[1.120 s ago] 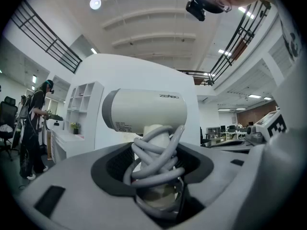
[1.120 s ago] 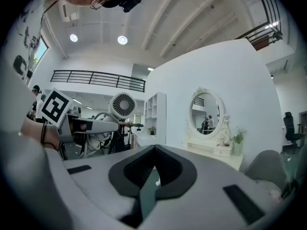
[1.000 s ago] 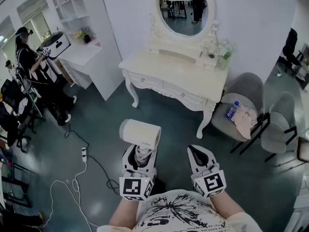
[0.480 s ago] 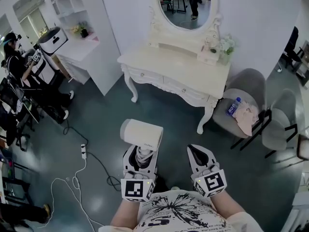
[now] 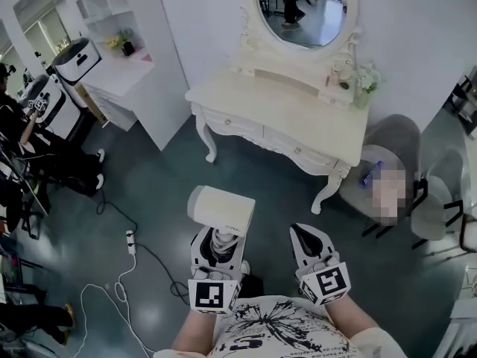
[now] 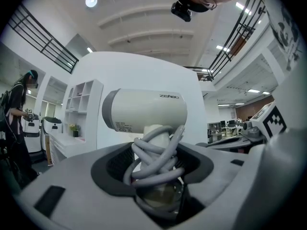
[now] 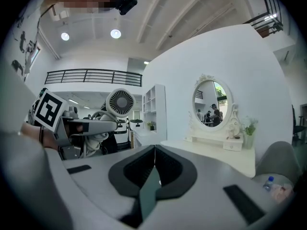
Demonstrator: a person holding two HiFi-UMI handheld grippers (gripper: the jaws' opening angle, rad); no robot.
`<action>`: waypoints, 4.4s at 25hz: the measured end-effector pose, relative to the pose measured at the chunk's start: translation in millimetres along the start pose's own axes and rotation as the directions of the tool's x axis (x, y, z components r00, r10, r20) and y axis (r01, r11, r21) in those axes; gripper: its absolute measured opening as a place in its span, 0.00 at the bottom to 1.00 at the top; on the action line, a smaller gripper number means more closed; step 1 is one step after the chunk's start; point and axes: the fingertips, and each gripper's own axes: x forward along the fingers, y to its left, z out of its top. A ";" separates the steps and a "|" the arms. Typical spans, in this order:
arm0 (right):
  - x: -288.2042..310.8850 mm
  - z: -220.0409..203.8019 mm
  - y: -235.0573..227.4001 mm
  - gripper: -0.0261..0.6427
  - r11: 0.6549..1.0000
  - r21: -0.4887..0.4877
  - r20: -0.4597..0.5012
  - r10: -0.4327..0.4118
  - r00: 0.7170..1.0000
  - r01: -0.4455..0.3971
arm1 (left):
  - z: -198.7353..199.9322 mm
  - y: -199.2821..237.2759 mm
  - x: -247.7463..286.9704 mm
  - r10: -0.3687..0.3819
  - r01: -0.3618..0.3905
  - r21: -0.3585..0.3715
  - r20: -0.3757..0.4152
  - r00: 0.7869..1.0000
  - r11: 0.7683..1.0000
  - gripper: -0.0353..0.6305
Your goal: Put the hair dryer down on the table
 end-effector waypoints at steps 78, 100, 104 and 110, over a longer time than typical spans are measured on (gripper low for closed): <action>506.4 17.9 -431.2 0.07 0.838 0.139 -0.086 -0.521 0.849 0.528 | -116.5 167.2 705.8 -0.626 0.663 -0.014 -0.347 0.699 0.748 0.44; 501.7 -61.1 -447.2 0.07 0.757 0.257 -0.261 -0.545 0.797 0.601 | -267.9 111.8 719.1 -0.649 0.878 -0.044 -0.690 0.319 0.477 0.44; 496.1 -62.4 -449.1 0.07 0.753 0.253 -0.268 -0.549 0.792 0.607 | -279.5 108.0 717.8 -0.623 0.884 -0.044 -0.726 0.292 0.465 0.44; 490.0 -61.7 -451.1 0.07 0.745 0.262 -0.277 -0.551 0.787 0.613 | -287.0 105.7 715.4 -0.615 0.889 -0.067 -0.745 0.257 0.454 0.44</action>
